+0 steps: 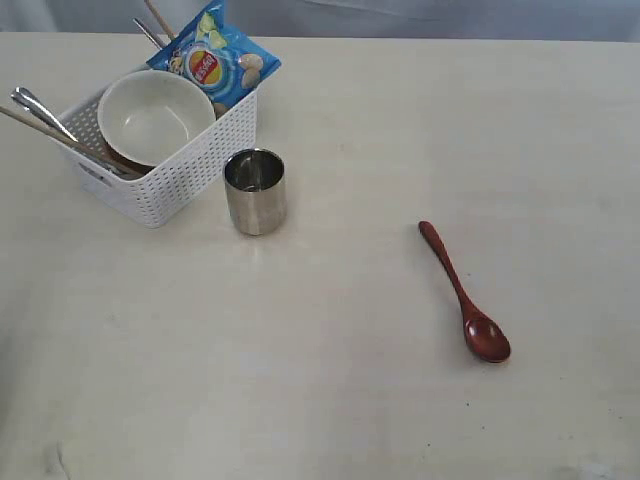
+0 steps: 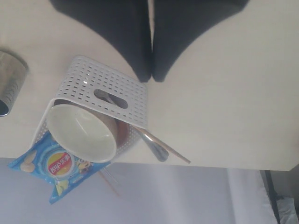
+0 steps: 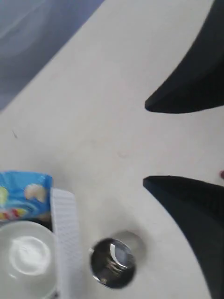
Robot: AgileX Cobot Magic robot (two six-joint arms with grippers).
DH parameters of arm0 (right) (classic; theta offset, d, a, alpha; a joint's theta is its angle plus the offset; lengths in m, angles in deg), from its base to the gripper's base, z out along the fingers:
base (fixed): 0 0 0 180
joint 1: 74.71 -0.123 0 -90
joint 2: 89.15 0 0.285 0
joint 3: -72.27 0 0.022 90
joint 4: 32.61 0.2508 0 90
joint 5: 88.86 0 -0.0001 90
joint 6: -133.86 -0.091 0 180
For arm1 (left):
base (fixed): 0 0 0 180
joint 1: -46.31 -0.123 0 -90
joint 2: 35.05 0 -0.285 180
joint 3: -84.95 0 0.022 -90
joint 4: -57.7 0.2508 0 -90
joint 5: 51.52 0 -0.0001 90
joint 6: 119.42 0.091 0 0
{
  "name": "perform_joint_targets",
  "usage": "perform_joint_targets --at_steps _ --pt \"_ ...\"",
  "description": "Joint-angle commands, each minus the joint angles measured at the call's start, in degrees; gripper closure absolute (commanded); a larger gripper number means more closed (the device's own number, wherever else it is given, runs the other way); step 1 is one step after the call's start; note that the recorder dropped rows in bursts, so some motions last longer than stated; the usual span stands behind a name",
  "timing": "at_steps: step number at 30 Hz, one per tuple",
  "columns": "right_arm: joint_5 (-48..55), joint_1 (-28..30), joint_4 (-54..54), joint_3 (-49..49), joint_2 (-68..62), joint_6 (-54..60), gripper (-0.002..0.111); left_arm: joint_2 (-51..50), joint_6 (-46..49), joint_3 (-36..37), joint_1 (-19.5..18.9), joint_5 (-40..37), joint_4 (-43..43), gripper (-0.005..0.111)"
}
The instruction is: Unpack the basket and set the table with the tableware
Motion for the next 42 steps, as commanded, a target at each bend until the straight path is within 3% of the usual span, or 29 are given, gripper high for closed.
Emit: perform_joint_targets --at_steps 1,7,18,23,25,27,31,35,38,42 --pt "-17.2 6.4 9.1 -8.0 1.7 -0.5 0.066 0.1 0.1 0.2 0.2 0.3 -0.2 0.107" --pt "-27.7 7.8 6.0 -14.5 1.0 -0.4 0.066 0.1 0.1 0.2 0.2 0.3 -0.2 0.107" --pt "-31.7 7.8 5.7 -15.2 1.0 -1.9 0.066 0.1 0.1 0.2 0.2 0.3 -0.2 0.107" --pt "-38.3 7.8 5.7 -17.1 1.0 -2.7 0.079 0.1 0.1 0.2 0.2 0.3 -0.2 0.107" --pt "-38.2 7.8 5.7 -17.5 1.0 -2.7 0.079 0.1 0.1 0.2 0.2 0.3 -0.2 0.107" --pt "-37.7 7.8 5.7 -18.0 1.0 -1.4 0.077 0.1 0.1 0.2 0.2 0.3 -0.2 0.107" --pt "-33.1 7.8 4.3 -18.0 1.1 -1.0 0.063 0.1 0.1 0.2 0.2 0.3 -0.2 0.107" --pt "-36.7 7.8 4.3 -23.1 1.2 -1.0 0.063 0.1 0.1 0.2 0.2 0.3 -0.2 0.107" --pt "-49.0 7.8 4.3 -28.1 1.3 -0.2 0.063 0.1 0.1 0.2 0.2 0.3 -0.2 0.107" --pt "-49.1 7.9 4.3 -28.3 2.1 -0.2 0.063 0.1 0.1 0.2 0.2 0.3 -0.2 0.107"
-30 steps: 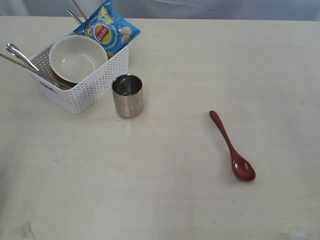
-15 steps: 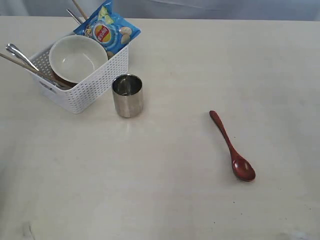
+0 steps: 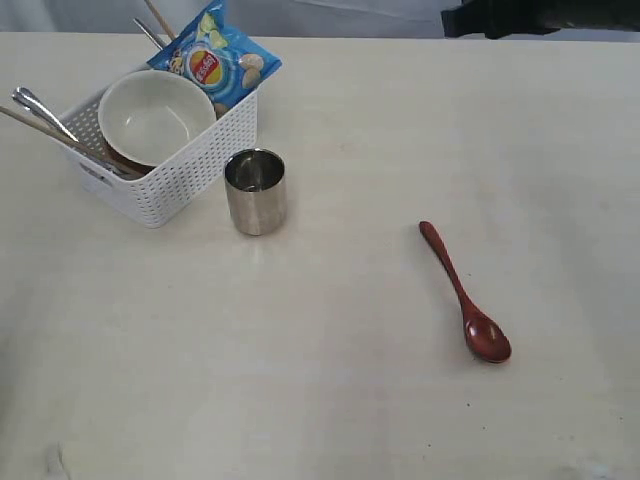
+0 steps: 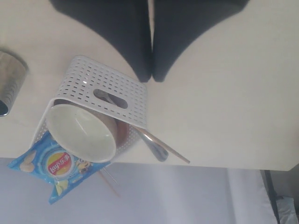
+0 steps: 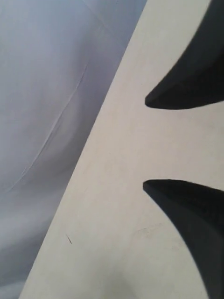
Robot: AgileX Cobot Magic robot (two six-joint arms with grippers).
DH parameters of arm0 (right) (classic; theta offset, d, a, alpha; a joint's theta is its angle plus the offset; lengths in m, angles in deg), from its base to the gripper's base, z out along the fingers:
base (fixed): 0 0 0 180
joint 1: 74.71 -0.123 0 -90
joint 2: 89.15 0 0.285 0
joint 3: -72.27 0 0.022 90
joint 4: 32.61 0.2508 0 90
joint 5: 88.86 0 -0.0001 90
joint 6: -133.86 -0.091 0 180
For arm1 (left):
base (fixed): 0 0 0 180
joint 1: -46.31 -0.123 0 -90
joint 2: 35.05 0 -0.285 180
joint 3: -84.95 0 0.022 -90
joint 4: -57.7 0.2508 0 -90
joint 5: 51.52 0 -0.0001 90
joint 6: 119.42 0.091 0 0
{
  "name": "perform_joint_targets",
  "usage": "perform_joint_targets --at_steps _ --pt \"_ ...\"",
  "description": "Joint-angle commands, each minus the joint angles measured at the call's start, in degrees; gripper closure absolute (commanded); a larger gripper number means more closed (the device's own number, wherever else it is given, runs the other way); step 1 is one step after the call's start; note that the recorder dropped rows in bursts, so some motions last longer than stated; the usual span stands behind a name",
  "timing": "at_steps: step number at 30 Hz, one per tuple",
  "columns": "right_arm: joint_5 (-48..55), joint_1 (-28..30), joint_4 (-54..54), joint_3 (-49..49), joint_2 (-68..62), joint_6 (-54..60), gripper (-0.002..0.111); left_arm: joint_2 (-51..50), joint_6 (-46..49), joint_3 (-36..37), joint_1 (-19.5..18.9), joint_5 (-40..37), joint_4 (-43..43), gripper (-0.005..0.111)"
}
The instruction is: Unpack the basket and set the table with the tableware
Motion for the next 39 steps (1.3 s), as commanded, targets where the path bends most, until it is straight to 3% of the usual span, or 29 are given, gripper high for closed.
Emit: perform_joint_targets --at_steps 1,34,39 --pt "-0.6 0.5 -0.4 -0.2 1.7 0.6 0.063 0.1 0.1 0.2 0.2 0.3 -0.2 0.107" --pt "3.6 0.2 -0.4 -0.2 4.8 0.3 0.063 0.1 0.3 0.2 0.2 0.3 -0.2 0.107" --pt "4.3 0.2 0.0 -0.2 4.8 0.3 0.063 0.1 2.9 0.2 0.2 8.2 3.3 0.107"
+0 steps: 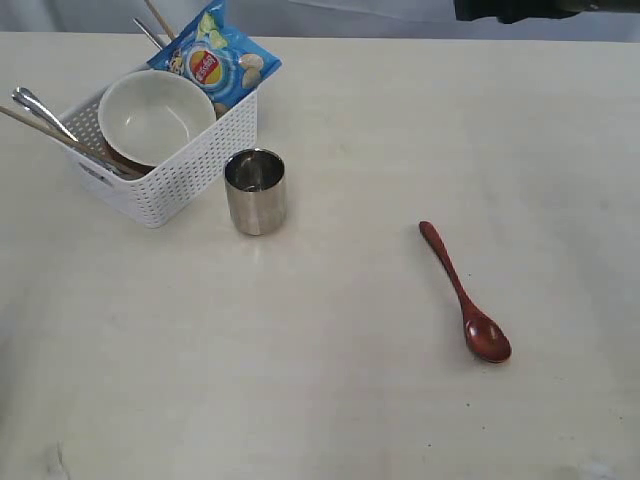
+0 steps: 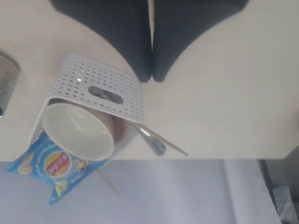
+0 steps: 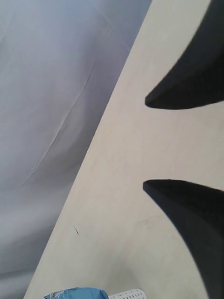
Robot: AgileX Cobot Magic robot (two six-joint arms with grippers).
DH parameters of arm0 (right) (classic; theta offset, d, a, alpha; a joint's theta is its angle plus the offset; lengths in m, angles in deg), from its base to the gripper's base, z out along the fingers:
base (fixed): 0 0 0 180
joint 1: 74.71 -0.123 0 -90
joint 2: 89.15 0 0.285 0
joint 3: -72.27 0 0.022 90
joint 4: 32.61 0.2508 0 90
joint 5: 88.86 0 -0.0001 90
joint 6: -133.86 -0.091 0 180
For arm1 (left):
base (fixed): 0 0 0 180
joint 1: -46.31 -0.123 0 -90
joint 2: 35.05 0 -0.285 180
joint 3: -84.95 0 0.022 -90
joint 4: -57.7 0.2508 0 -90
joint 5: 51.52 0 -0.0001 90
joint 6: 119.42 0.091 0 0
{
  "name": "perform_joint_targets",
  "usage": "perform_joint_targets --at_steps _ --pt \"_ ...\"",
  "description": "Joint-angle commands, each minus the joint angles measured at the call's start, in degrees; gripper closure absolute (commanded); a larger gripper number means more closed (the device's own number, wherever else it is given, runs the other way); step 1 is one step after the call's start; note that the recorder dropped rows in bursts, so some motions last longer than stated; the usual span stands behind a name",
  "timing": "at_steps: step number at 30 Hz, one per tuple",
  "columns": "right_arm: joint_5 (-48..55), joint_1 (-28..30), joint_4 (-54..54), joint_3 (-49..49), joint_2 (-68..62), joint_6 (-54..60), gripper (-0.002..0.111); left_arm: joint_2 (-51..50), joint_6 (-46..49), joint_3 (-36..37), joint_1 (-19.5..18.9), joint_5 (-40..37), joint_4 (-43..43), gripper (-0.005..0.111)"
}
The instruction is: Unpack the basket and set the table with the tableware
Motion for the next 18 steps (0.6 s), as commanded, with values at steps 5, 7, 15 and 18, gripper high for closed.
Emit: perform_joint_targets --at_steps 5,7,15,18 --pt "0.6 0.2 0.0 -0.2 0.3 0.3 0.063 0.1 1.1 0.2 0.2 19.5 1.4 0.107" --pt "0.6 0.2 0.0 -0.2 0.3 0.3 0.063 0.1 -1.4 0.2 0.2 23.6 1.3 0.107" --pt "0.4 0.2 0.0 -0.2 0.3 0.3 0.063 0.1 -27.9 0.2 0.2 27.3 1.3 0.107" --pt "0.4 0.2 0.0 -0.2 0.3 0.3 0.063 0.1 -28.1 0.2 0.2 27.6 1.3 0.107"
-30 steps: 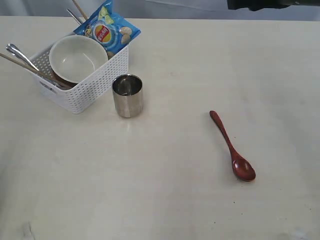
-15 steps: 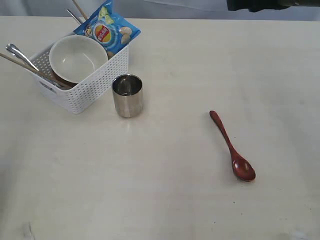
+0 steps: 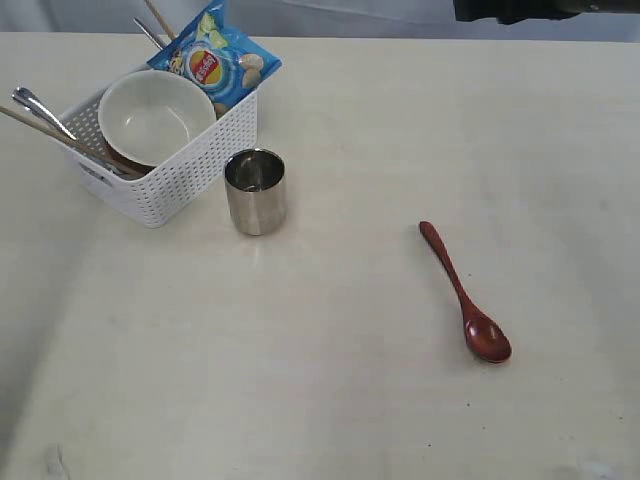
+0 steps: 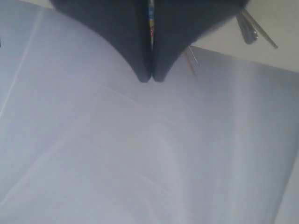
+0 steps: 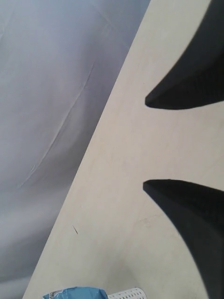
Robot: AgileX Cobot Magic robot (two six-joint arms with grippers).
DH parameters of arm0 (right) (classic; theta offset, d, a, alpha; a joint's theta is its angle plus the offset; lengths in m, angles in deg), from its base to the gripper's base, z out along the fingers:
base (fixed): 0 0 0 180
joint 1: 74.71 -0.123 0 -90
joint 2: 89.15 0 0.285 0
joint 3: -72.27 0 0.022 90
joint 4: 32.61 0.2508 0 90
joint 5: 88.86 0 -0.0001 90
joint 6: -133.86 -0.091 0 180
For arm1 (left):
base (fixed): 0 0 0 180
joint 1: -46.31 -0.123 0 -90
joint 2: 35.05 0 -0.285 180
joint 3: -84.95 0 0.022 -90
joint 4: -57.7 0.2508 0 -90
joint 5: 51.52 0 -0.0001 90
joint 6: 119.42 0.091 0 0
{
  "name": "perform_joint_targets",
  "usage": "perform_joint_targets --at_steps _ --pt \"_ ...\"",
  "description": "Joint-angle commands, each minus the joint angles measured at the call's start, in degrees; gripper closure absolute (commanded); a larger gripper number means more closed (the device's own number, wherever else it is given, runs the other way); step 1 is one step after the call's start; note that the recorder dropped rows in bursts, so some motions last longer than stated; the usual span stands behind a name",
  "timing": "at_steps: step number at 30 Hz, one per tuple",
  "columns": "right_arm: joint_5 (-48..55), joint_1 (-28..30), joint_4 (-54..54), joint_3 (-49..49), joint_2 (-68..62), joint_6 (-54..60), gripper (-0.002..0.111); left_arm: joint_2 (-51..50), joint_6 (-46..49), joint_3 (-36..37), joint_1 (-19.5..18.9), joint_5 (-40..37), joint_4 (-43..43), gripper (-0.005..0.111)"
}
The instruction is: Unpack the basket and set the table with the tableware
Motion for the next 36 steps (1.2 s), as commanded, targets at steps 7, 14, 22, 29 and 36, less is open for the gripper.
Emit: perform_joint_targets --at_steps 7,14,22,29,36 --pt "0.2 0.2 -0.1 -0.2 0.3 0.3 0.063 0.1 -4.8 0.2 0.2 17.9 -1.1 0.107" --pt "0.3 0.2 -0.1 -0.2 0.3 0.3 0.063 -2.9 5.6 -9.8 0.2 35.0 -8.1 0.107" --pt "0.3 0.2 -0.1 -0.2 0.3 0.3 0.063 -26.0 16.0 -32.8 0.2 11.0 -8.0 0.107" --pt "0.3 0.2 -0.1 -0.2 0.3 0.3 0.063 -52.6 24.5 -54.3 0.2 -26.4 -8.0 0.095" --pt "0.3 0.2 0.1 -0.2 0.3 0.3 0.063 -74.3 26.3 -72.4 0.2 -51.6 -7.8 0.051"
